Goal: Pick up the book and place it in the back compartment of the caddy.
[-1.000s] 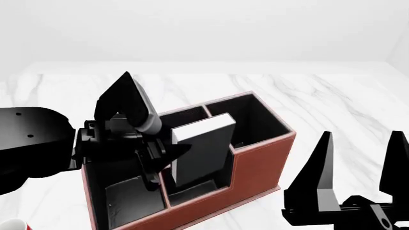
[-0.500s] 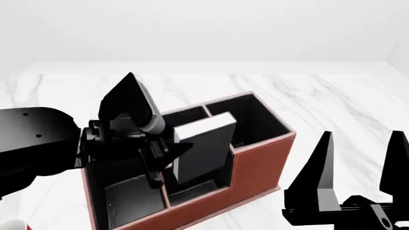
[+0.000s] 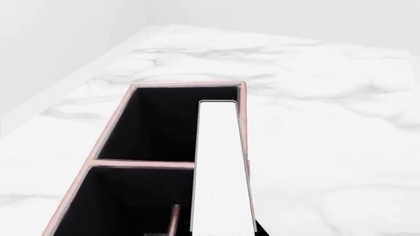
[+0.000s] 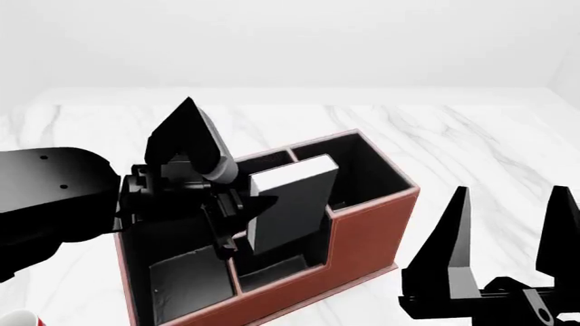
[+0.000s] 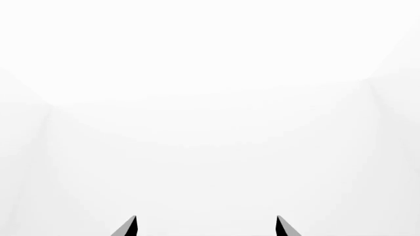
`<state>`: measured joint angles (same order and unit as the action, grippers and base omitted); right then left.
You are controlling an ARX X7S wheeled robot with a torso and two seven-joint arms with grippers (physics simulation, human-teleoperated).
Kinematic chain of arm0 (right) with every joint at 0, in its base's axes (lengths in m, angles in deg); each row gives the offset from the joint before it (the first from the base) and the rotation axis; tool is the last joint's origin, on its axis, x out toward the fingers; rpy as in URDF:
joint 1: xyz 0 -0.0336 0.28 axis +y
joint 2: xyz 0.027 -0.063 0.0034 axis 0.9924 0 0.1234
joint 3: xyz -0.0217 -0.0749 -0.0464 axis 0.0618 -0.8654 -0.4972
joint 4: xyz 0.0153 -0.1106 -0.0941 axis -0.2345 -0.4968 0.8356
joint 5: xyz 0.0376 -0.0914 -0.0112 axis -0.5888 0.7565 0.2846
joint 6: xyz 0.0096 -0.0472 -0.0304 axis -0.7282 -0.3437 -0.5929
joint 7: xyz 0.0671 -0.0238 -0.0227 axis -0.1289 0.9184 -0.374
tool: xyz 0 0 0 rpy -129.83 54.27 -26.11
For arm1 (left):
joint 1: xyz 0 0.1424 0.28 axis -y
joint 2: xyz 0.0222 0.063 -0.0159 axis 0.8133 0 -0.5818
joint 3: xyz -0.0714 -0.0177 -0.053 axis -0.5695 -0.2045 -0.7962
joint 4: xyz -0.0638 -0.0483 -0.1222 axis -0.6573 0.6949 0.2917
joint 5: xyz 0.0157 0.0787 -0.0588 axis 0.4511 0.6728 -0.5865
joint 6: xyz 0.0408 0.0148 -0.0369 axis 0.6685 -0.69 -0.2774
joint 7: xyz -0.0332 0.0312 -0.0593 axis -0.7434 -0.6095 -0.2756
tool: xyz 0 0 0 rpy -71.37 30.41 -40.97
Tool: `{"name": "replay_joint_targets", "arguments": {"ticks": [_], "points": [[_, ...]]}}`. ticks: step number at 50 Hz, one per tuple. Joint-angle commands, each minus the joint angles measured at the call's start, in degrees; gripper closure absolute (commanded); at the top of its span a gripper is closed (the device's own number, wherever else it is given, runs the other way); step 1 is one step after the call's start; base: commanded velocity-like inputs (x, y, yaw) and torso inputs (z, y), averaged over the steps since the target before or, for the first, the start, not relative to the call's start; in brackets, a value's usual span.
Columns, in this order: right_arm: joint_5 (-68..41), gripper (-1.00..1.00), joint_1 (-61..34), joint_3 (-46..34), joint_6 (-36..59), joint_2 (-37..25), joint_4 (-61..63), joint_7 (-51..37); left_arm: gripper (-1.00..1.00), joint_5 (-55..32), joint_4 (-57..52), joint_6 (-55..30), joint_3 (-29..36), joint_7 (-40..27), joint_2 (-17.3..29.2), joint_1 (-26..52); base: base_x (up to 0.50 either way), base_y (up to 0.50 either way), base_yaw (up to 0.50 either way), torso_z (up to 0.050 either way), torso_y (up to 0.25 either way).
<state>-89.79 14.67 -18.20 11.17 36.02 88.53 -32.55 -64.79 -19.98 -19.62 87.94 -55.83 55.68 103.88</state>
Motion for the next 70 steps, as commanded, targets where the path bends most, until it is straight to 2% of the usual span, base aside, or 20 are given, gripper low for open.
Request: {"name": "replay_joint_targets", "arguments": {"ticks": [1,28,70], "points": [[0.97,-1.00,-0.17,0.97,0.00,0.92,-0.19,1.06,1.00,1.69,0.36,1.73,-1.91,0.88,-1.12,-0.57,0.00,0.00,0.00,0.000,0.000],[1.09,-1.00,-0.19,0.60,-0.04,0.66,-0.44,0.77,1.00,2.79,0.57,4.02,-1.27,1.23,-0.14,-3.74,0.00,0.00,0.00,0.000,0.001],[1.12,-1.00,-0.44,-0.05,-0.33,0.34,-1.03,0.44,1.00,5.64,2.49,5.28,0.39,2.24,-0.46,-3.77,0.00,0.00,0.00,0.000,0.001]]}}
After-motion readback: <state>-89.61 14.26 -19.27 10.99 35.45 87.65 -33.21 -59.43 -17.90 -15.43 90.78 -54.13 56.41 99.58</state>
